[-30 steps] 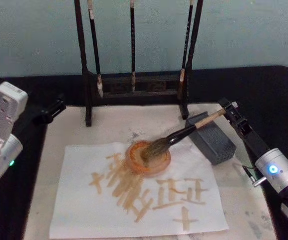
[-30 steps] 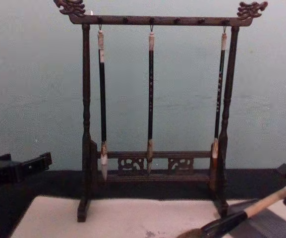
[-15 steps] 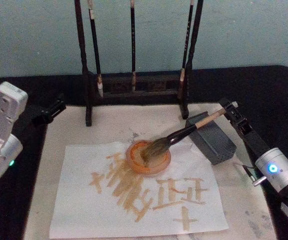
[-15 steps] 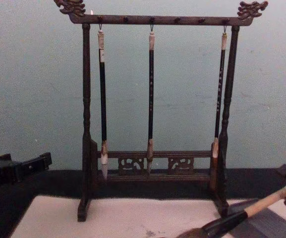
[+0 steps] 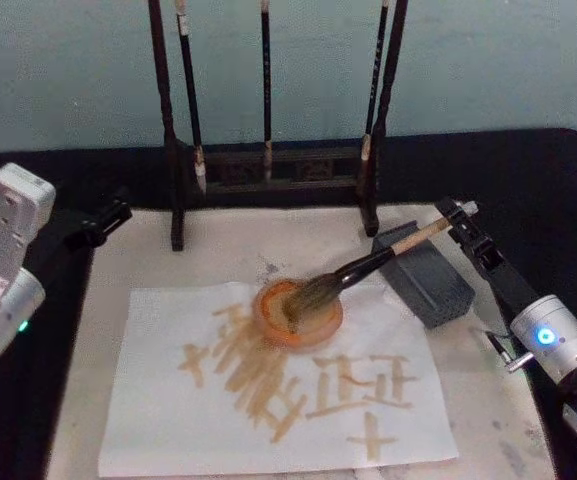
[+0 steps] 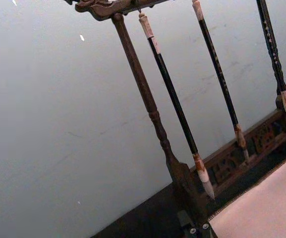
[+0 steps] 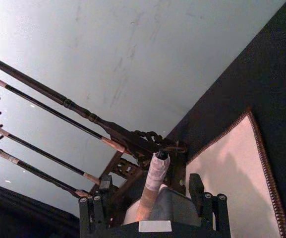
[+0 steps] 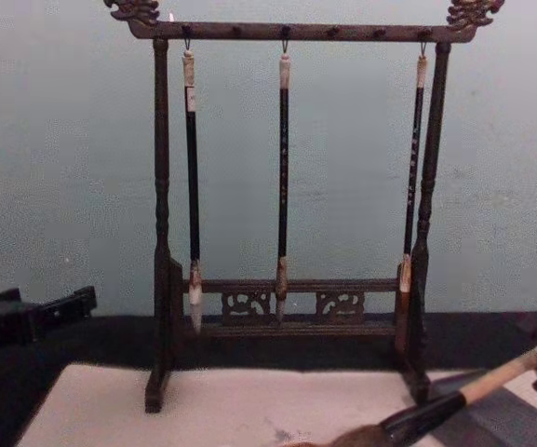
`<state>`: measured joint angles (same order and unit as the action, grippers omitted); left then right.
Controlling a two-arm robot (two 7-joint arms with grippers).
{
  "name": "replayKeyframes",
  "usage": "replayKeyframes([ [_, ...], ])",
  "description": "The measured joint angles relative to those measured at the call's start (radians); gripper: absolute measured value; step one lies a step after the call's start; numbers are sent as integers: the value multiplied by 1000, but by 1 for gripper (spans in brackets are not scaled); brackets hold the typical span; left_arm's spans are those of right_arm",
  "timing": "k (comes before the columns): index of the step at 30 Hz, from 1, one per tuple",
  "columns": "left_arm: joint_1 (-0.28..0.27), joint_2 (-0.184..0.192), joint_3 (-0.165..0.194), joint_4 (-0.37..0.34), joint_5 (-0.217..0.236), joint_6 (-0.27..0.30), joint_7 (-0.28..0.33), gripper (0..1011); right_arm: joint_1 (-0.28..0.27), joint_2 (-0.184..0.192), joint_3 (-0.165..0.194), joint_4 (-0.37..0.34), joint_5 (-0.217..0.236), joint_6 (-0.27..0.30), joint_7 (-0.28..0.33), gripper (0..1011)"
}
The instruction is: Pick up the brush from the inkstone, write on the paper, then place the brush back to its original position.
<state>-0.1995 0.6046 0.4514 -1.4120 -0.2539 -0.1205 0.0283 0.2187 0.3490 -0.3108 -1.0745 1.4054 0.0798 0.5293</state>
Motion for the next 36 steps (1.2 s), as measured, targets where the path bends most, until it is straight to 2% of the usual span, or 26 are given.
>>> replayKeyframes([
  [15, 0, 0, 0, 0, 0, 0, 0, 1002, 0, -2, 3, 1, 0, 1, 6, 1000],
  [18, 0, 0, 0, 0, 0, 0, 0, 1002, 0, -2, 4, 2, 0, 0, 6, 963],
  [22, 0, 0, 0, 0, 0, 0, 0, 1002, 0, -2, 4, 2, 0, 1, 7, 857],
  [23, 0, 0, 0, 0, 0, 0, 0, 1002, 0, -2, 4, 2, 0, 1, 7, 857],
  [26, 0, 0, 0, 0, 0, 0, 0, 1000, 0, -3, 5, 3, -1, 1, 7, 729],
  [28, 0, 0, 0, 0, 0, 0, 0, 1002, 0, -3, 5, 3, -1, 1, 8, 697],
  [29, 0, 0, 0, 0, 0, 0, 0, 1000, 0, -3, 5, 3, -1, 1, 8, 628],
  [36, 0, 0, 0, 0, 0, 0, 0, 1002, 0, -3, 5, 2, -1, 0, 9, 419],
])
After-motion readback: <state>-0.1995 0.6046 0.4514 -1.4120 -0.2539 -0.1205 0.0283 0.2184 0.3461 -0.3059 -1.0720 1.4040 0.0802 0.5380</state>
